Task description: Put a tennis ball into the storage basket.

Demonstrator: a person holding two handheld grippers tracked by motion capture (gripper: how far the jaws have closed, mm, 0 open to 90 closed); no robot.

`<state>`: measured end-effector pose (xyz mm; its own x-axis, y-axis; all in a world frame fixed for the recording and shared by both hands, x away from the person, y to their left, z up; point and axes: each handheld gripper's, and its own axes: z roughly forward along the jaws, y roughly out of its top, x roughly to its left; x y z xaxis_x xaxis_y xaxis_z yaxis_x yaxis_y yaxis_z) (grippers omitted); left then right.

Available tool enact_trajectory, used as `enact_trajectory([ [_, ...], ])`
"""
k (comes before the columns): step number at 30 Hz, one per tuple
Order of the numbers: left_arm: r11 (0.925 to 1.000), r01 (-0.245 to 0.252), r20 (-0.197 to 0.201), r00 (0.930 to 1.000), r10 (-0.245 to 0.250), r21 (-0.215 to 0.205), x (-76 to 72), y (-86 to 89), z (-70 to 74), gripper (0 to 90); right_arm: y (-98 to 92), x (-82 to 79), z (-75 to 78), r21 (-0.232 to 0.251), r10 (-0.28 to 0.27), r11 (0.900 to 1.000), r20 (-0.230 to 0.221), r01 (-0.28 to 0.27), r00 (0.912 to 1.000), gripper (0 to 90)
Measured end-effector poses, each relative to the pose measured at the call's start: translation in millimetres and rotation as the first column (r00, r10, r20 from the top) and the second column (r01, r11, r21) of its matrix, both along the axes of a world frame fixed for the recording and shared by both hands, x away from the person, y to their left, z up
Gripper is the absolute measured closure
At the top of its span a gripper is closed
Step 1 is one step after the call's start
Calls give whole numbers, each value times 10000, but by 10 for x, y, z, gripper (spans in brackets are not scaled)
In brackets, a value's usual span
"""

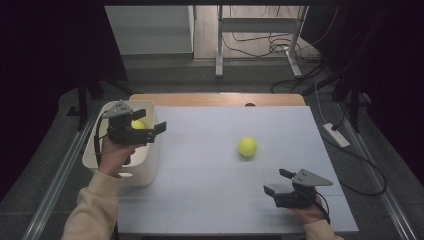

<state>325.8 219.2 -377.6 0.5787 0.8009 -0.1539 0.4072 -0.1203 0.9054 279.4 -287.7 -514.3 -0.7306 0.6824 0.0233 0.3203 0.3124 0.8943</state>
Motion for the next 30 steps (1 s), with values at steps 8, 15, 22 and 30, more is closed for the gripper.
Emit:
enact_trajectory([
  [8,9991,417,69,9991,-418,107,-12,-150,-26,79,2,-13,19,154,-5,9999,-5,6,10000,126],
  [15,9978,626,25,9980,-627,234,24,-236,-48,81,-14,-16,31,316,-87,9995,-65,89,9999,128],
  [22,9949,930,21,9957,-931,385,39,-369,-68,81,-23,-14,29,335,-175,9993,-74,178,9998,129],
  [30,9925,1139,-69,9935,-1138,445,78,-481,-115,80,-26,-9,25,300,-168,9994,-41,170,9998,128],
])
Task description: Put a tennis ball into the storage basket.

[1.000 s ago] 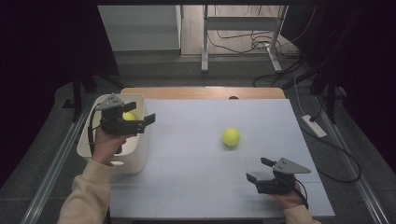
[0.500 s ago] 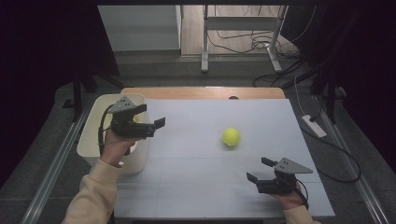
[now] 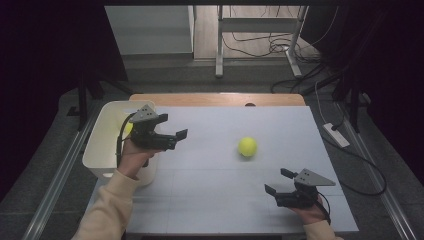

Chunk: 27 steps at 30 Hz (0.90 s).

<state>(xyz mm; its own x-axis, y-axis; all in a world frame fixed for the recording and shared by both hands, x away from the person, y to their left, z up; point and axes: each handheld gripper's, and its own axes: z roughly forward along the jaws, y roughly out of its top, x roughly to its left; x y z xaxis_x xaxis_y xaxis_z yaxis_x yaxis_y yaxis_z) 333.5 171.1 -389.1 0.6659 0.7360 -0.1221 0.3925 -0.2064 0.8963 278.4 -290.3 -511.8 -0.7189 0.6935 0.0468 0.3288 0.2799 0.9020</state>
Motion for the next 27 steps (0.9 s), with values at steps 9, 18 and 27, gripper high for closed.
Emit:
enact_trajectory([
  [9,9997,244,-196,9995,-242,66,65,-136,-67,80,12,6,-4,-101,1,9999,24,-1,10000,128],
  [18,9981,565,-288,9980,-558,255,130,-283,-126,79,18,15,1,-10,-28,10000,11,28,10000,128],
  [27,9974,664,-370,9972,-653,282,154,-390,-186,77,35,19,5,25,6,10000,14,-6,10000,128],
])
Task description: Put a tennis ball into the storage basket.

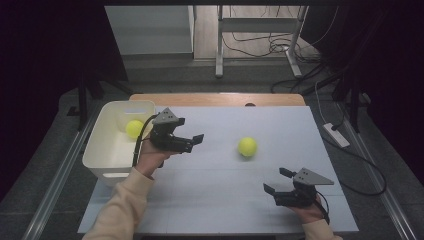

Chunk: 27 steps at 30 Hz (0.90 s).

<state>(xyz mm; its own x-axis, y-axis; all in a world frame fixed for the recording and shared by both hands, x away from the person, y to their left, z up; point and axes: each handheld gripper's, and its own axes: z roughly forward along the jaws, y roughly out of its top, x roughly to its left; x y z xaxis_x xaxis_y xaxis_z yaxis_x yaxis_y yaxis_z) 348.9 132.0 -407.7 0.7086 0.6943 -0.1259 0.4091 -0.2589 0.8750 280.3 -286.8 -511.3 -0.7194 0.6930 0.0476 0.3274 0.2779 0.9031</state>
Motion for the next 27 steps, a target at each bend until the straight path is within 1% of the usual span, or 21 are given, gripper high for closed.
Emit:
enact_trajectory([
  [3,9999,71,-93,9999,-73,-147,20,-71,-61,76,-10,-17,4,74,26,10000,28,-27,10000,128],
  [4,9999,71,-93,9999,-73,-147,20,-71,-61,74,-14,-22,8,144,9,9999,36,-9,10000,128],
  [8,9998,118,-129,9998,-116,165,46,-151,-99,72,-13,-19,24,253,-44,9997,117,41,9999,129],
  [12,9998,121,-197,9997,-117,188,58,-179,-119,71,1,-26,16,157,27,9999,80,-28,10000,129],
  [13,9997,100,-266,9996,-95,208,60,-208,-138,71,2,-27,16,154,20,9999,79,-21,10000,128],
  [17,9995,12,-186,9998,-6,306,54,-250,-152,73,8,-21,13,155,10,9999,66,-11,10000,128],
  [19,9998,27,-267,9996,-21,221,66,-275,-165,75,14,-12,8,156,1,9999,33,-2,10000,128],
  [21,9996,92,-410,9991,-82,252,90,-311,-192,75,17,-3,4,136,14,9999,21,-15,10000,129],
  [23,9995,140,-469,9988,-127,277,103,-335,-208,75,20,4,0,52,28,10000,4,-28,10000,128],
  [27,9991,207,-545,9983,-187,357,123,-383,-235,75,18,10,-3,104,25,9999,-16,-25,10000,128],
])
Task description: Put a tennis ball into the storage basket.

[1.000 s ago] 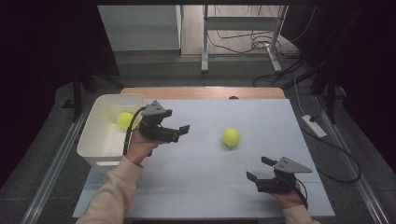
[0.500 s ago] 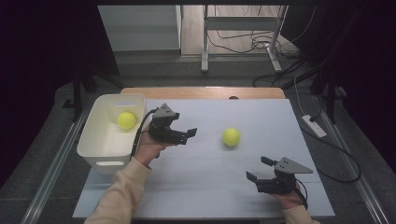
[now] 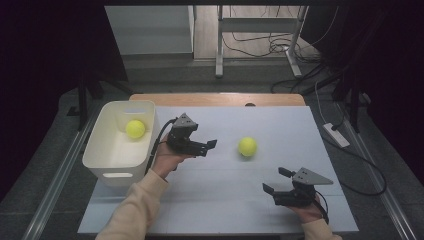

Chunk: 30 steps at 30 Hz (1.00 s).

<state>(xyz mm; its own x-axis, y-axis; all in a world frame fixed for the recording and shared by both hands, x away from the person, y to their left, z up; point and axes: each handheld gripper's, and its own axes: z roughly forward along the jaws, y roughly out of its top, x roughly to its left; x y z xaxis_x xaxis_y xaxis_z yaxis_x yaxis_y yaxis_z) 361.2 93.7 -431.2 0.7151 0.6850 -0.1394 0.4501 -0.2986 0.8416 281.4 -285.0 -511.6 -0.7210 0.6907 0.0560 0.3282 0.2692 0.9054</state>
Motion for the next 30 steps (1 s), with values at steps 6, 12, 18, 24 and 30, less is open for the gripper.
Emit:
enact_trajectory([
  [6,9998,64,-84,9999,-62,202,42,-103,-49,75,-7,-12,9,44,21,10000,31,-21,10000,128],
  [12,9996,199,-225,9996,-195,178,87,-197,-105,75,-12,-21,13,97,-23,10000,34,22,10000,128],
  [18,9988,392,-311,9988,-383,302,138,-327,-179,75,-10,-26,16,51,-22,10000,57,21,10000,128],
  [24,9977,518,-376,9980,-502,427,193,-424,-239,75,-10,-31,16,74,-10,10000,71,10,10000,128],
  [30,9964,621,-499,9970,-592,585,249,-526,-287,77,-7,-30,18,66,-7,10000,69,7,10000,129],
])
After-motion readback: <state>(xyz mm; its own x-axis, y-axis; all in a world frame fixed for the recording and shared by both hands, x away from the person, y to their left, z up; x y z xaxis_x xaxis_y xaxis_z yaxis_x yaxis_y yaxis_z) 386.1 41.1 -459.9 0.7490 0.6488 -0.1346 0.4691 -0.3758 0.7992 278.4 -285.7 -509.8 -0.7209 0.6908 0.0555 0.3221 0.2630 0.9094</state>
